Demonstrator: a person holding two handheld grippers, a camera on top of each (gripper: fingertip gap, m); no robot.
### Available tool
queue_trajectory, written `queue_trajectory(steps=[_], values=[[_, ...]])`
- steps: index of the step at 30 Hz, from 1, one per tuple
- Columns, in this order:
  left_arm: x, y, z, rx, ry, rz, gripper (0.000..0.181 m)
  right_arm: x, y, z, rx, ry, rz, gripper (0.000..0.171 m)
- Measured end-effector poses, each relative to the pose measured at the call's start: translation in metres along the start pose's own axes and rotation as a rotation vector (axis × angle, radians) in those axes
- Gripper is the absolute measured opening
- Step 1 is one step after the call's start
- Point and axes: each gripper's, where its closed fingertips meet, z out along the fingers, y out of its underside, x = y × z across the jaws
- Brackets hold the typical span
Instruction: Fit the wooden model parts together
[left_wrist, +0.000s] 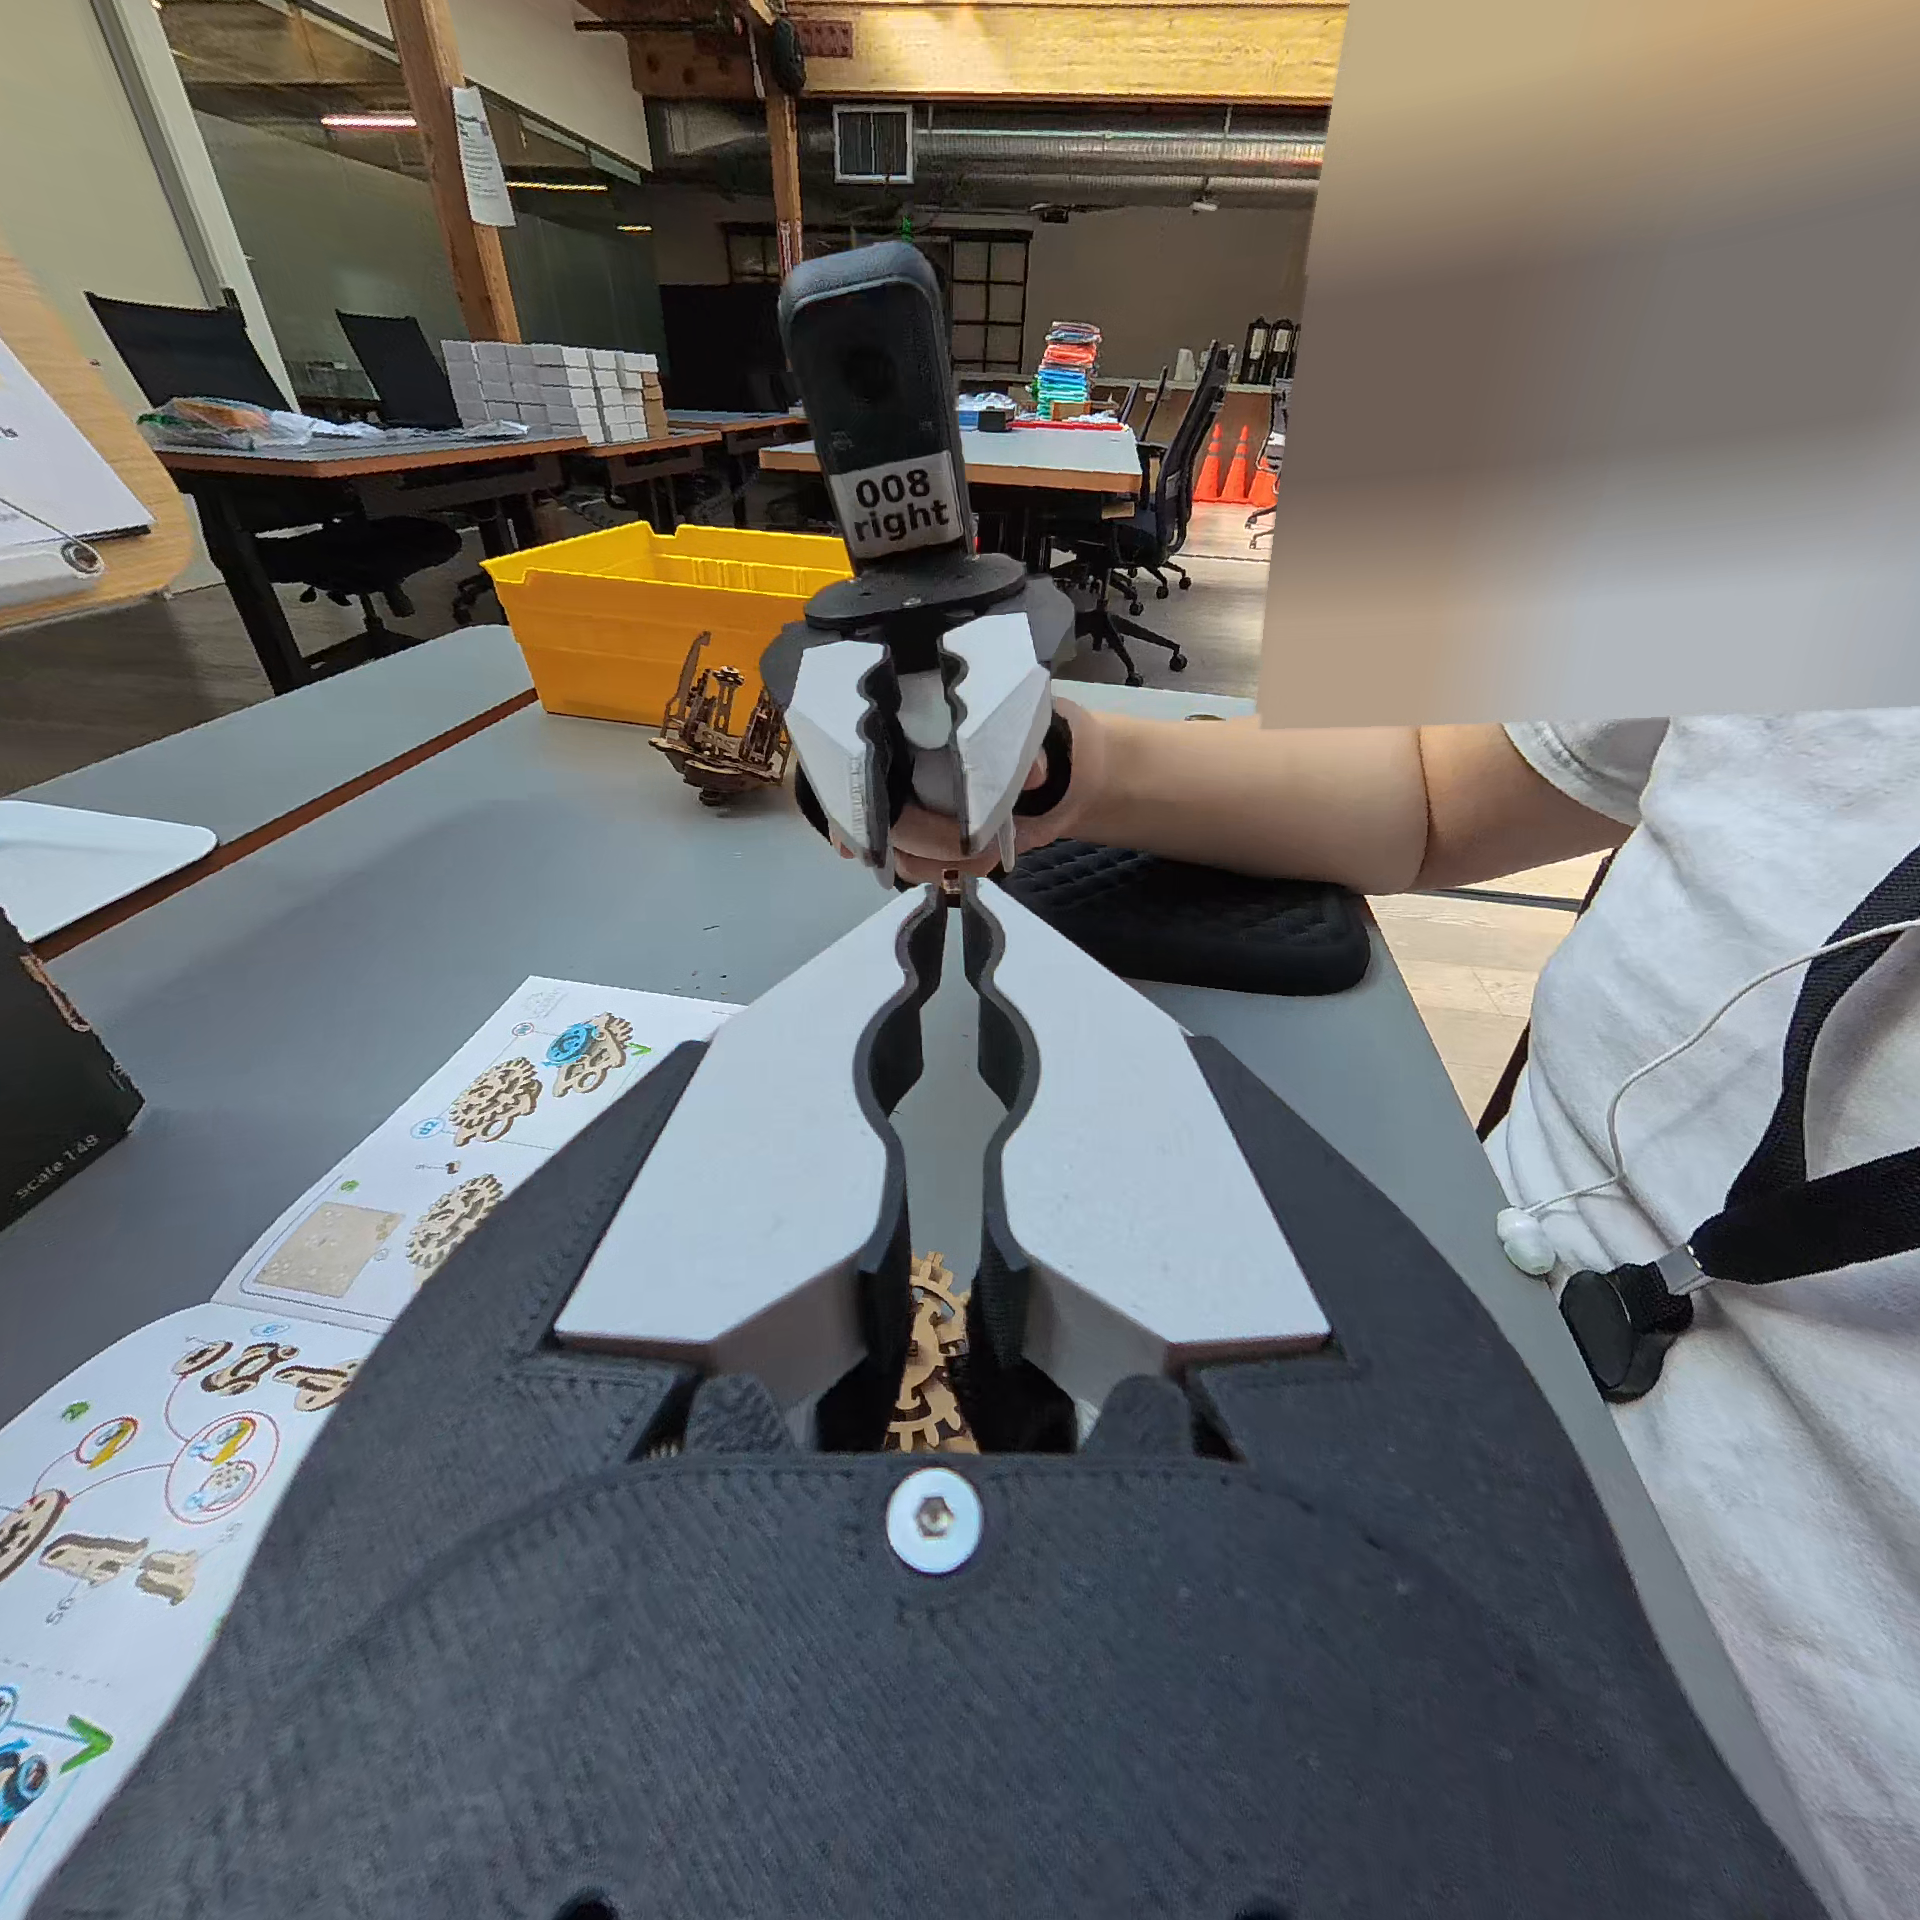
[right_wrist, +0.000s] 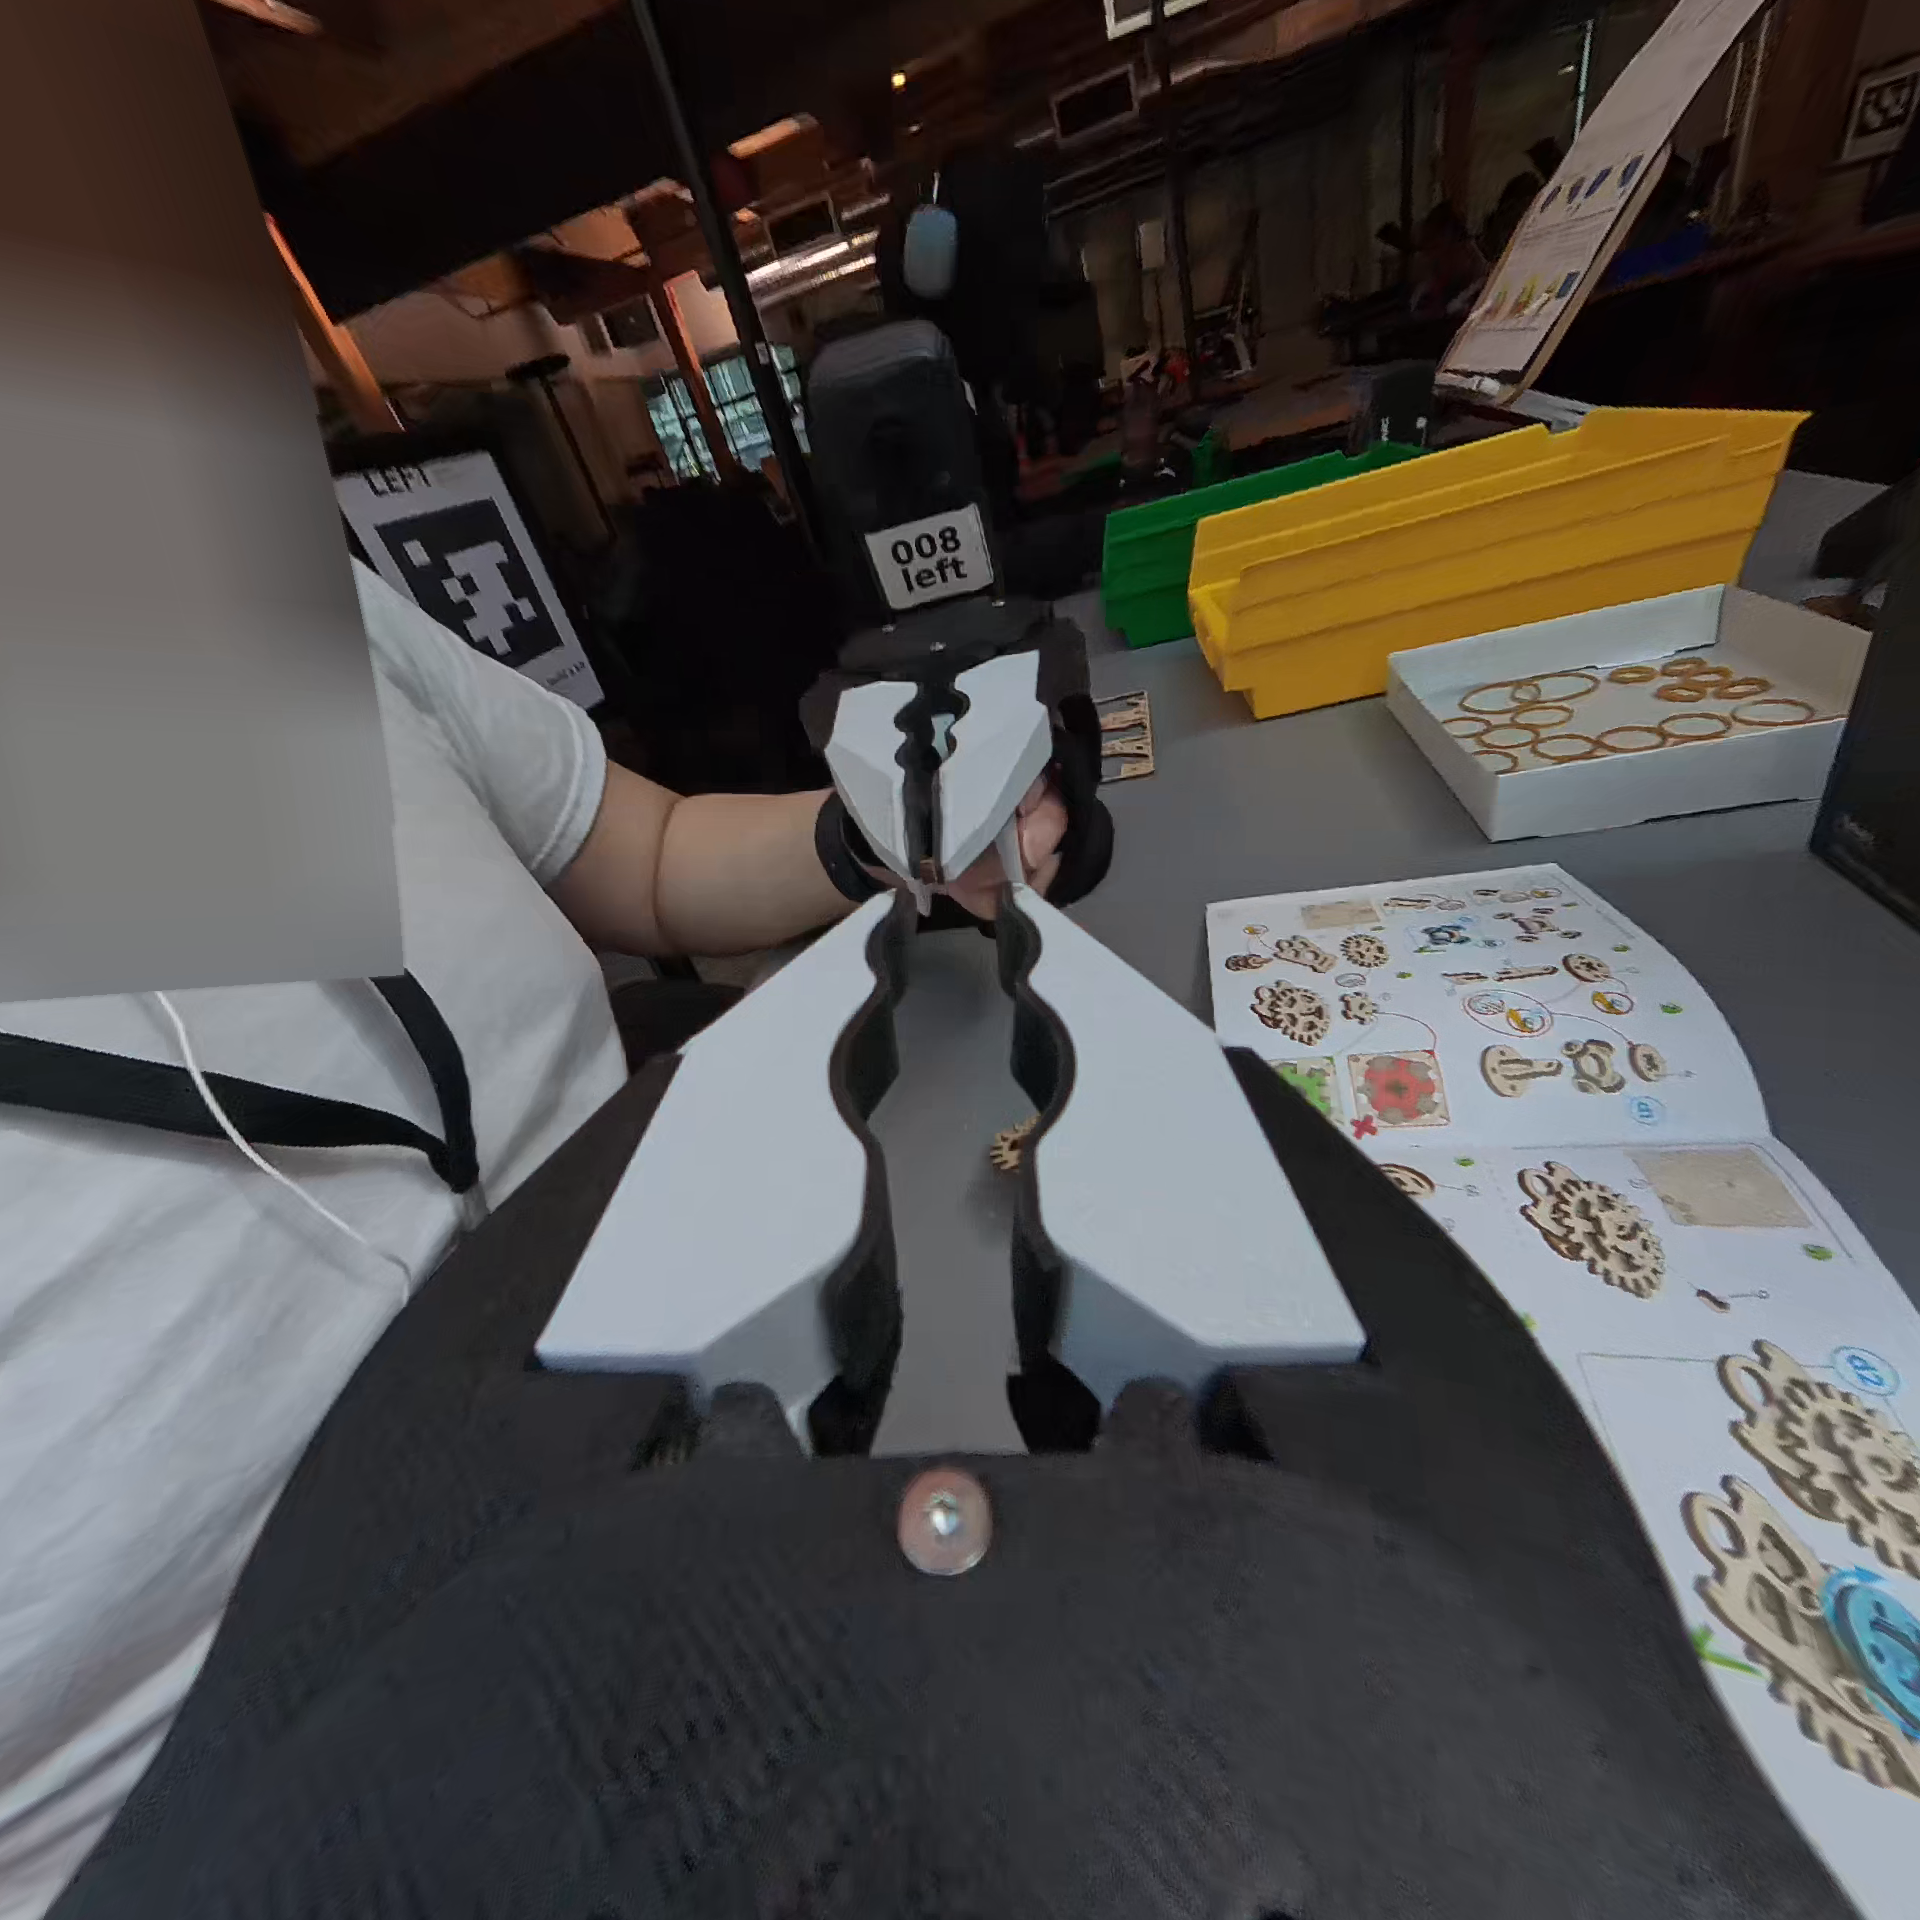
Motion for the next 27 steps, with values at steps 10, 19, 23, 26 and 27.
queue_trajectory(steps=[10, 19, 23, 26, 27], values=[[0.006, 0.002, 0.003, -0.012, 0.033, 0.001, 0.001, -0.013, 0.005, 0.015, -0.051, 0.043, -0.164, 0.008], [0.007, 0.002, 0.003, -0.011, 0.039, 0.002, 0.001, -0.013, 0.009, 0.018, -0.063, 0.056, -0.192, 0.004], [0.007, 0.002, 0.003, -0.007, 0.043, -0.008, 0.001, -0.013, 0.01, 0.018, -0.074, 0.058, -0.205, 0.001], [0.008, 0.002, 0.004, -0.005, 0.045, -0.01, 0.001, -0.014, 0.01, 0.018, -0.07, 0.051, -0.208, 0.002], [0.008, 0.002, 0.004, -0.006, 0.043, -0.009, 0.001, -0.014, 0.01, 0.018, -0.066, 0.046, -0.203, 0.002]])
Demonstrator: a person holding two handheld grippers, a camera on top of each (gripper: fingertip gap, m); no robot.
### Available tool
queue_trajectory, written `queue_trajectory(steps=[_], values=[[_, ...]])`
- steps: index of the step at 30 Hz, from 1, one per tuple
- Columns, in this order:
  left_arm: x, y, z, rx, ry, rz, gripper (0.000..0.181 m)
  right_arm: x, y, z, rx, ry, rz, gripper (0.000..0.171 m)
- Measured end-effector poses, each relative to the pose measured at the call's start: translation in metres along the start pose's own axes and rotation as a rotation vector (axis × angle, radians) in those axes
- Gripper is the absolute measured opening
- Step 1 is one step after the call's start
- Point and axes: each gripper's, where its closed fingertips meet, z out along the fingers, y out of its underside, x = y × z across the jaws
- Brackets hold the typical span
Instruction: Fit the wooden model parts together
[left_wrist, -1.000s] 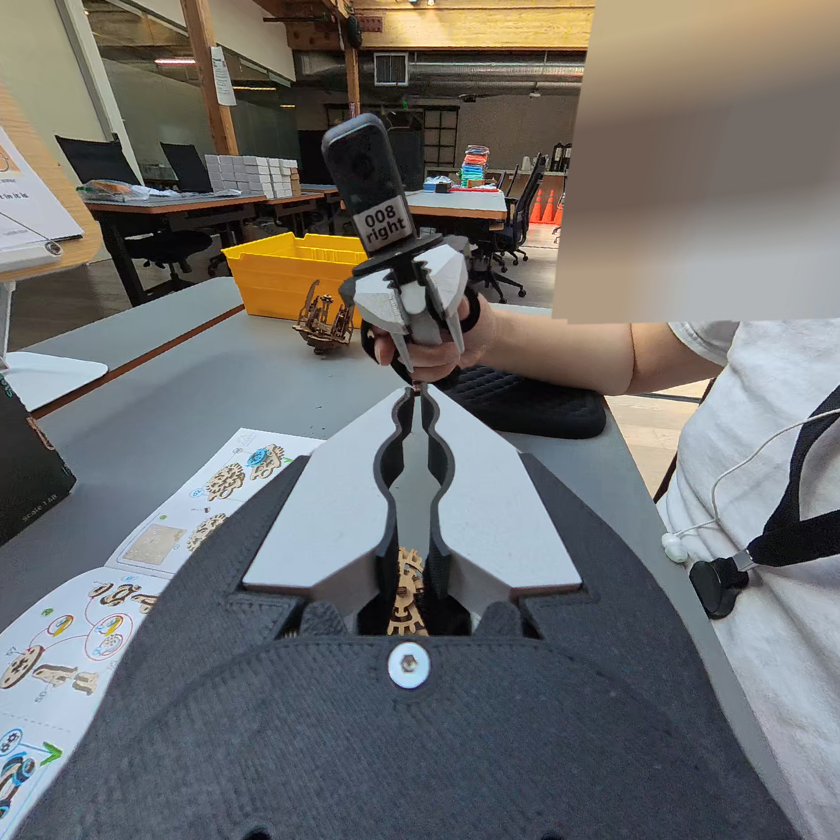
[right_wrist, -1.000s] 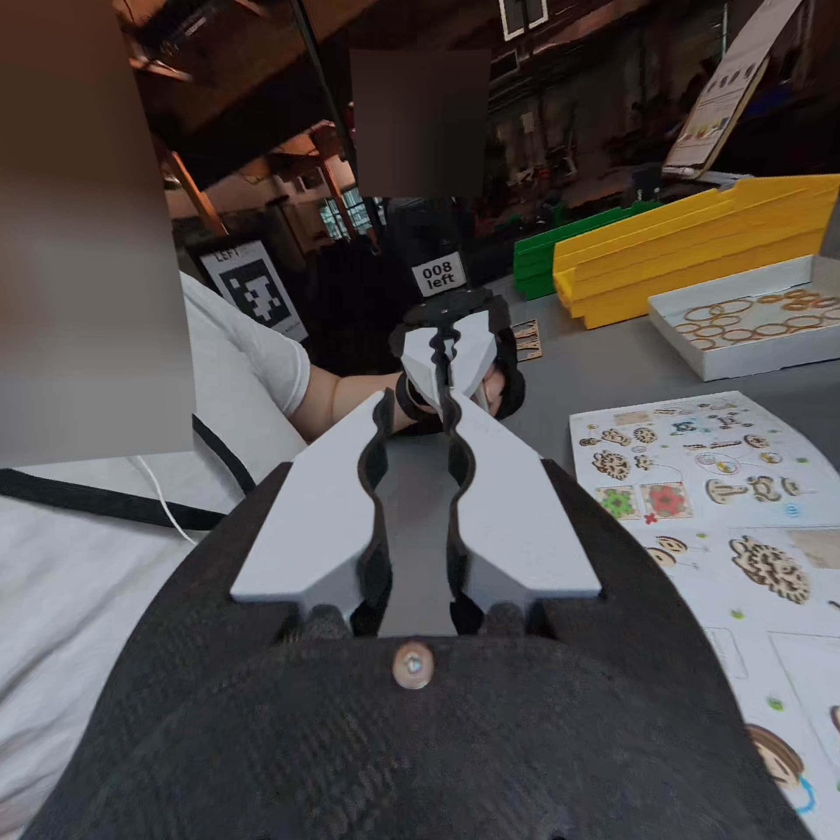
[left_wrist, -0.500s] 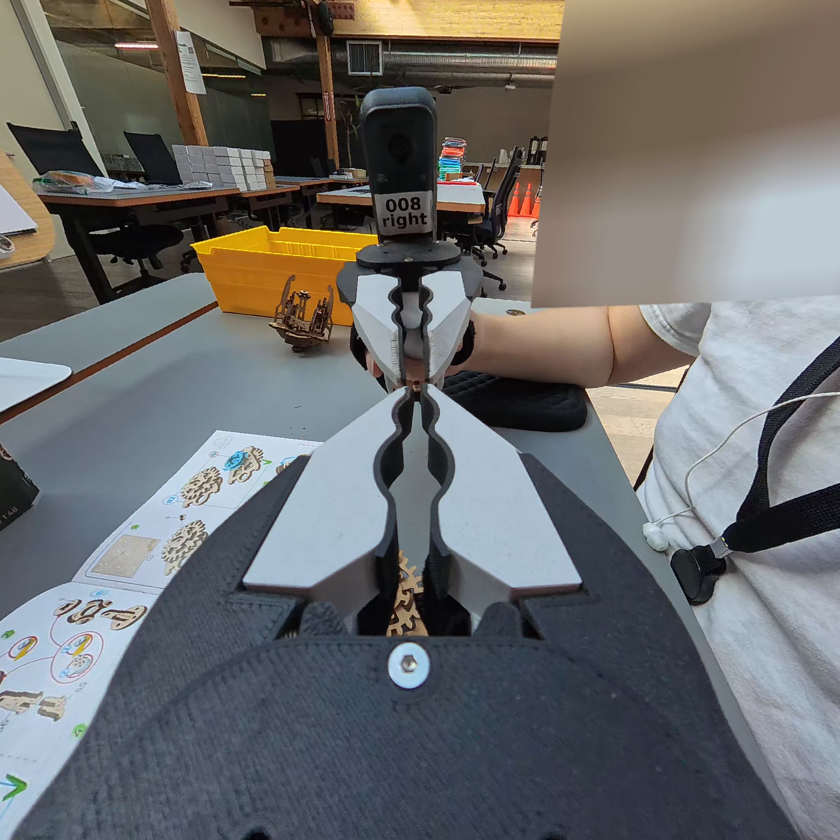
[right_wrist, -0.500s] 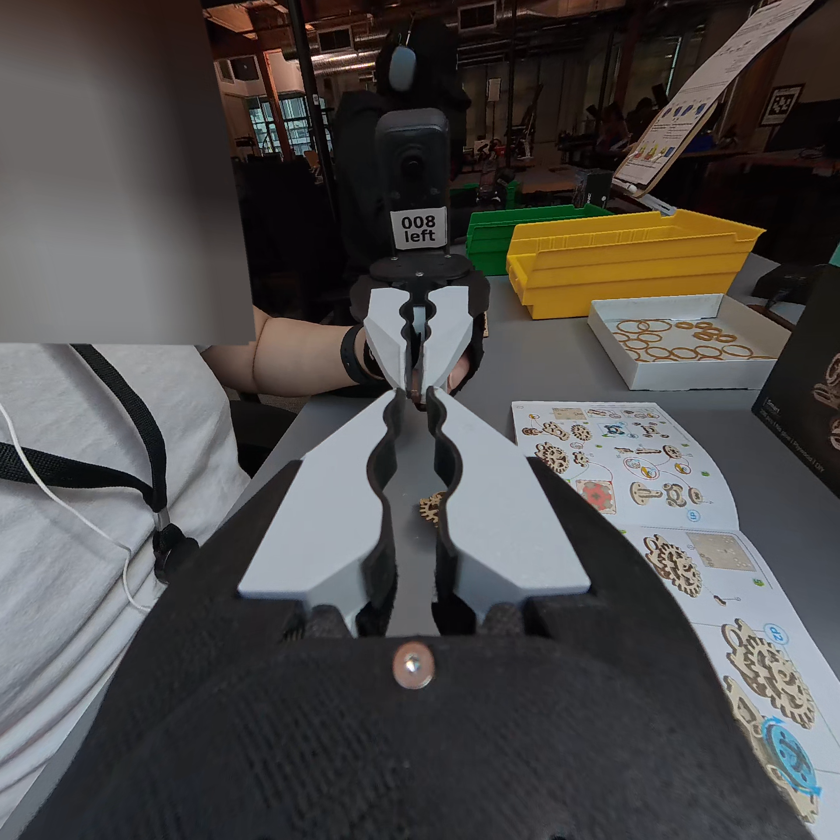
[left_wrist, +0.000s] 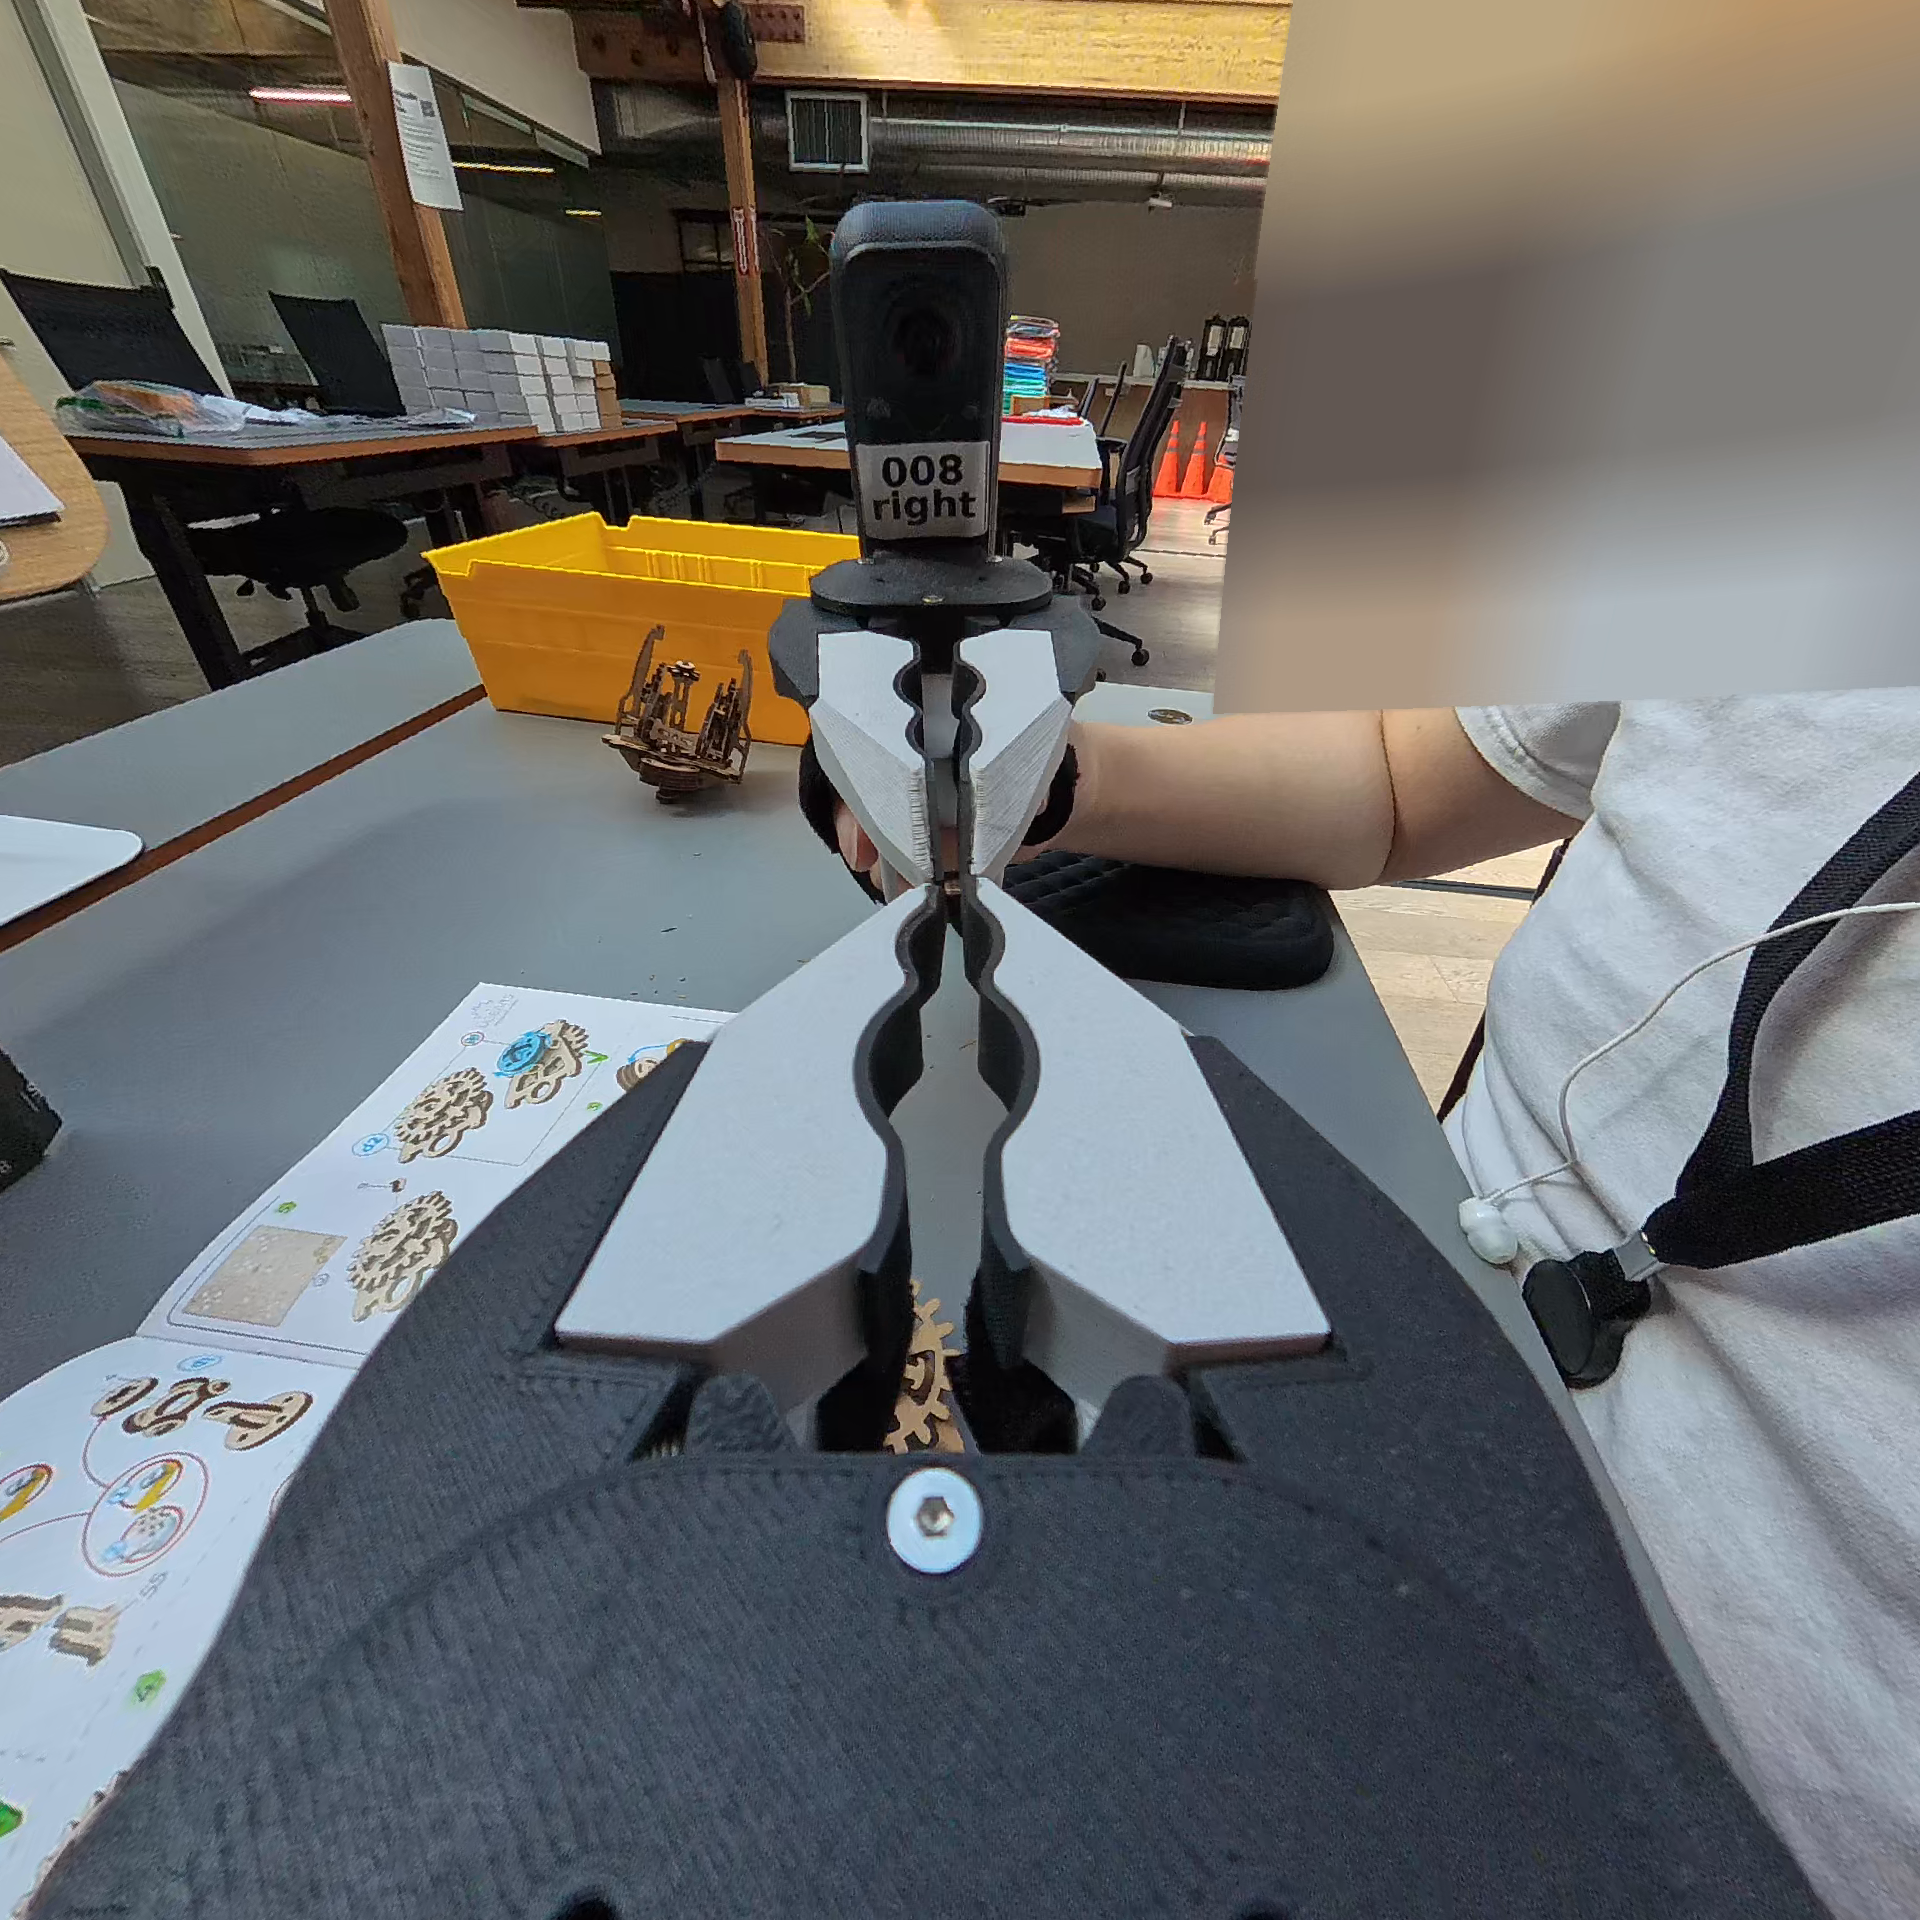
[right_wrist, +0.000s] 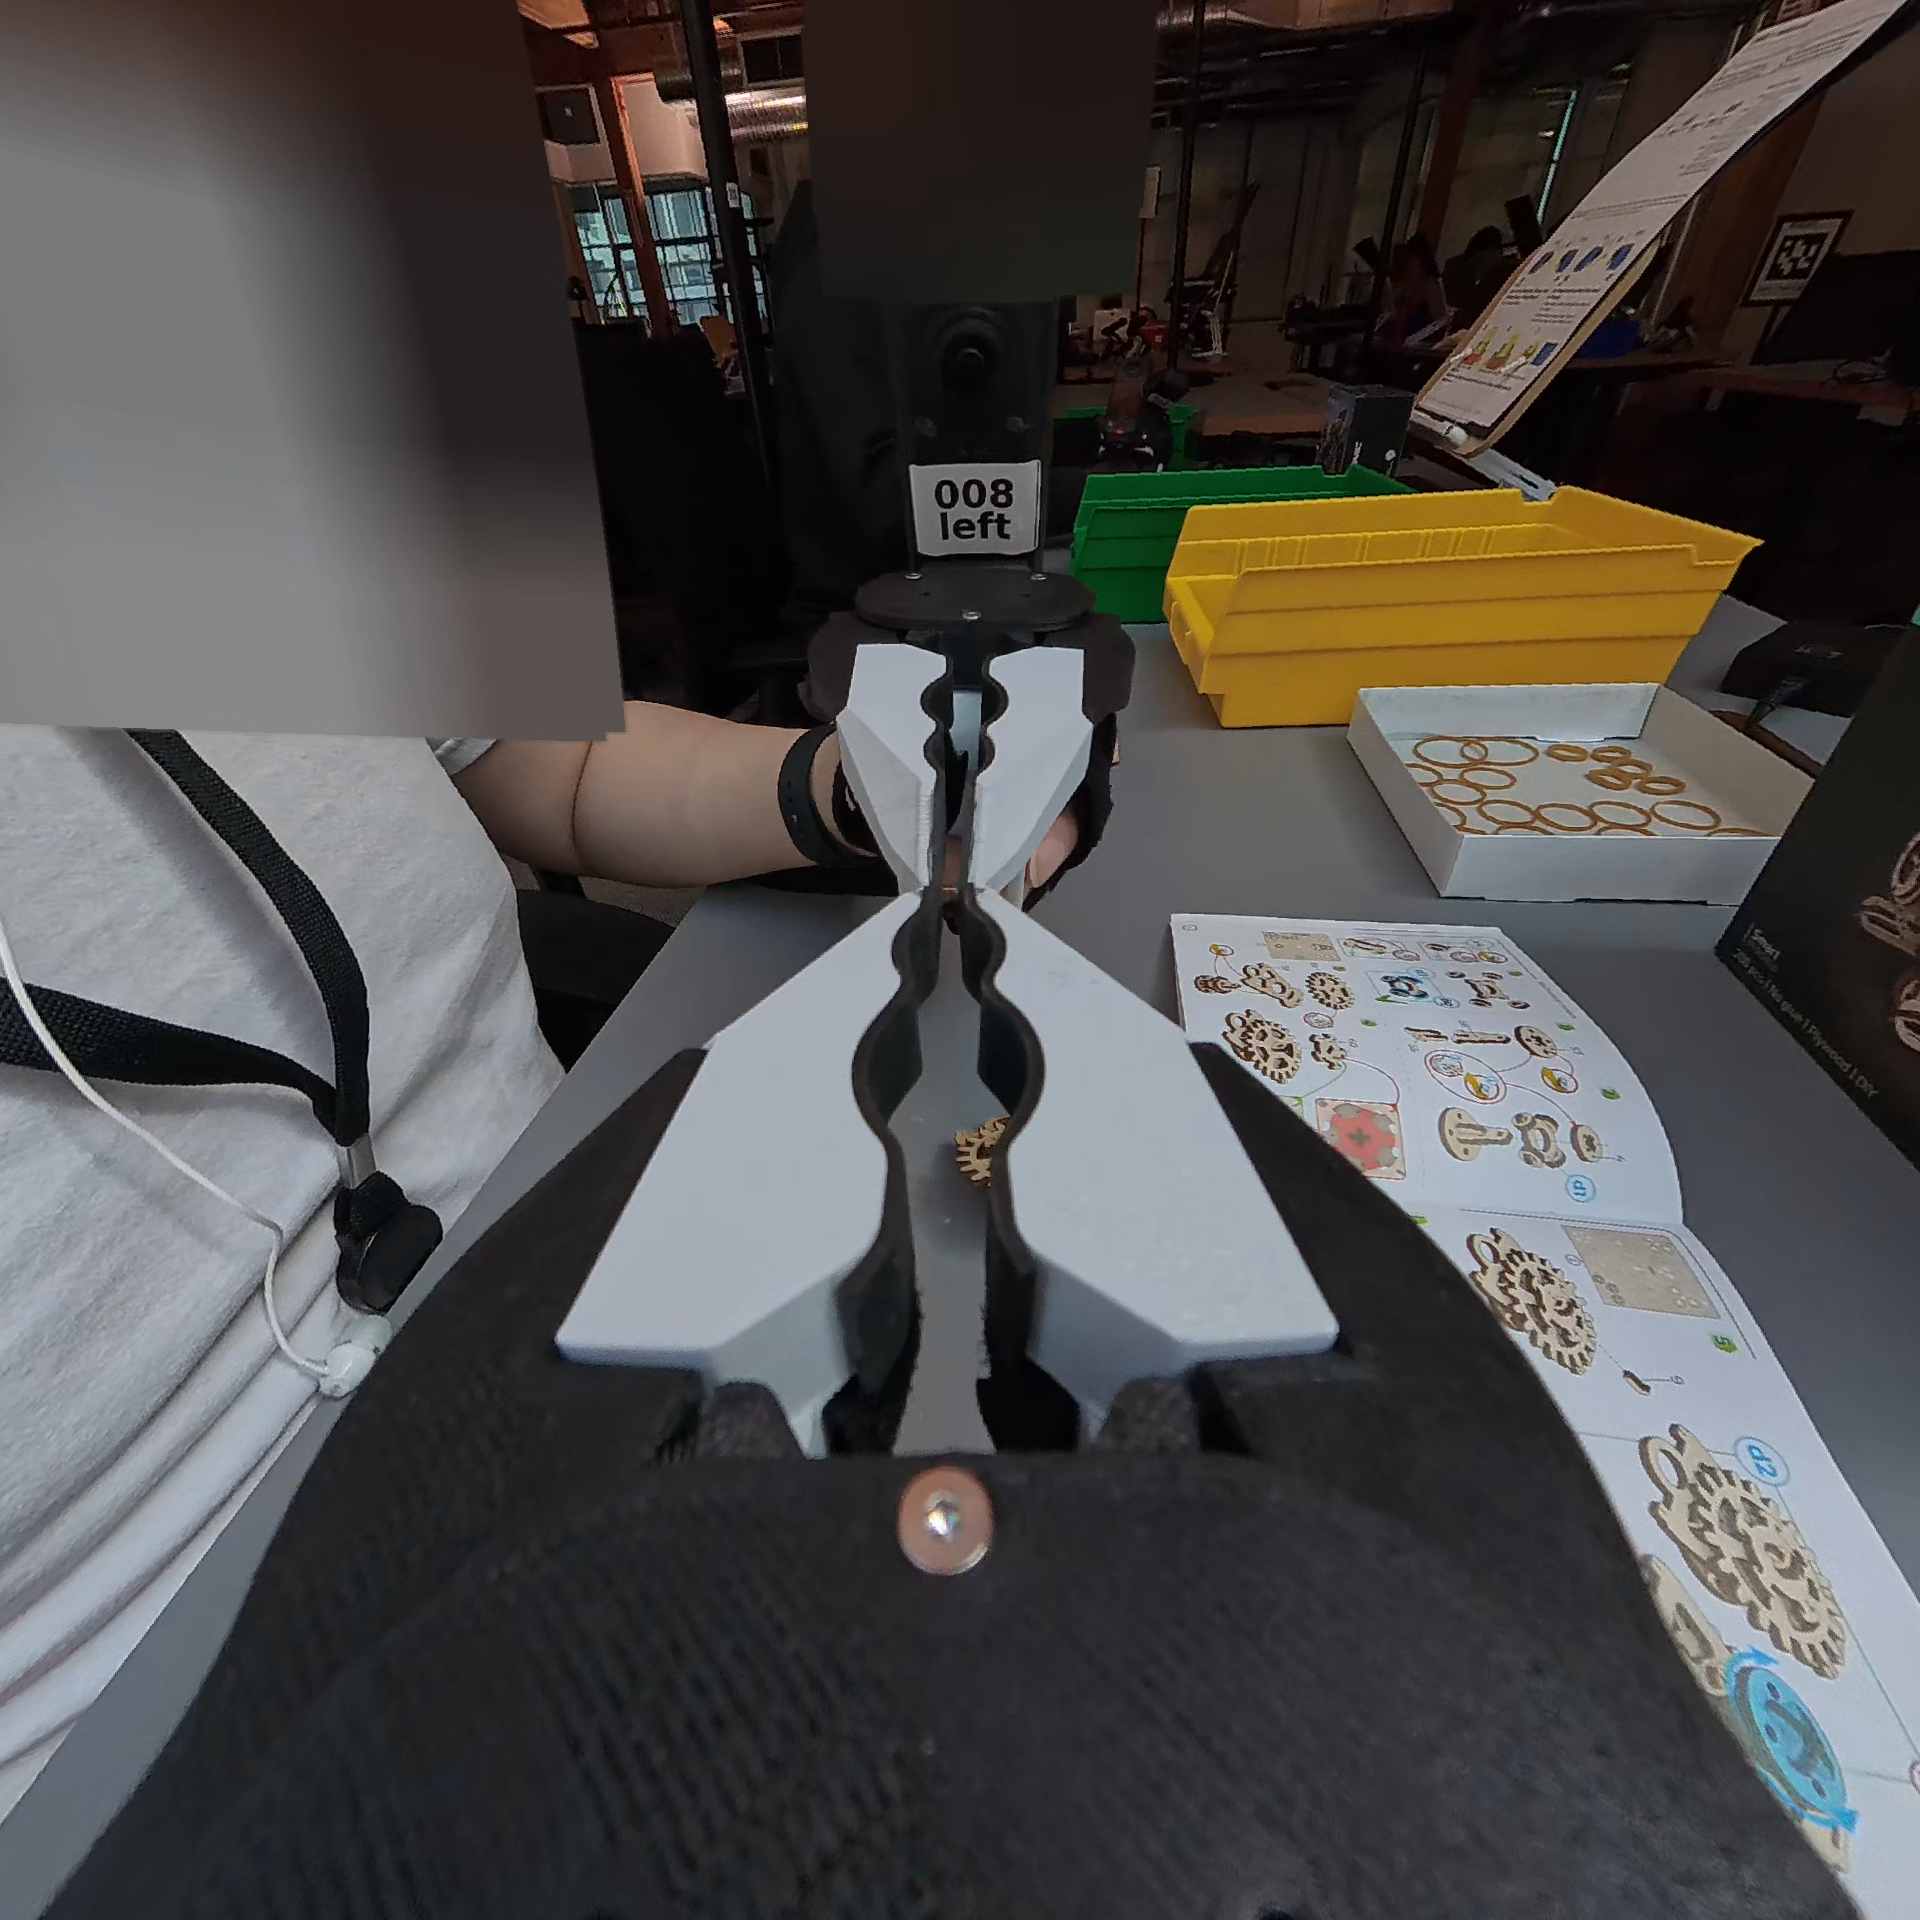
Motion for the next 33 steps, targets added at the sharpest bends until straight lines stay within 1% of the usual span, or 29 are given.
queue_trajectory(steps=[4, 8, 11, 13, 14, 15, 17, 25, 33], values=[[0.002, 0.001, 0.0, -0.005, 0.009, -0.001, 0.001, -0.001, 0.001, 0.0, -0.012, -0.008, 0.0, 0.001], [0.004, 0.001, 0.001, -0.006, 0.018, 0.006, 0.0, -0.005, 0.002, -0.001, -0.039, -0.004, -0.053, 0.002], [0.003, 0.002, 0.001, -0.009, 0.016, 0.001, 0.0, -0.003, 0.003, 0.0, -0.031, -0.011, -0.031, 0.002], [0.004, 0.001, 0.001, -0.003, 0.018, -0.003, 0.0, -0.001, 0.009, 0.001, -0.059, 0.003, -0.035, 0.007], [0.004, 0.001, 0.001, -0.008, 0.019, -0.001, 0.001, -0.002, 0.012, 0.003, -0.078, 0.004, -0.046, 0.004], [0.004, -0.001, 0.0, 0.001, 0.02, 0.002, 0.001, -0.005, 0.01, 0.003, -0.065, 0.001, -0.073, 0.0], [0.004, -0.007, -0.003, 0.031, 0.023, -0.004, 0.0, -0.006, 0.0, 0.002, -0.027, 0.026, -0.123, 0.0], [0.002, -0.005, -0.004, 0.023, 0.01, -0.003, 0.0, -0.002, -0.007, -0.002, 0.009, 0.041, -0.082, 0.002], [0.002, -0.003, -0.002, 0.015, 0.012, 0.0, 0.001, -0.003, -0.004, 0.0, -0.009, 0.039, -0.077, 0.003]])
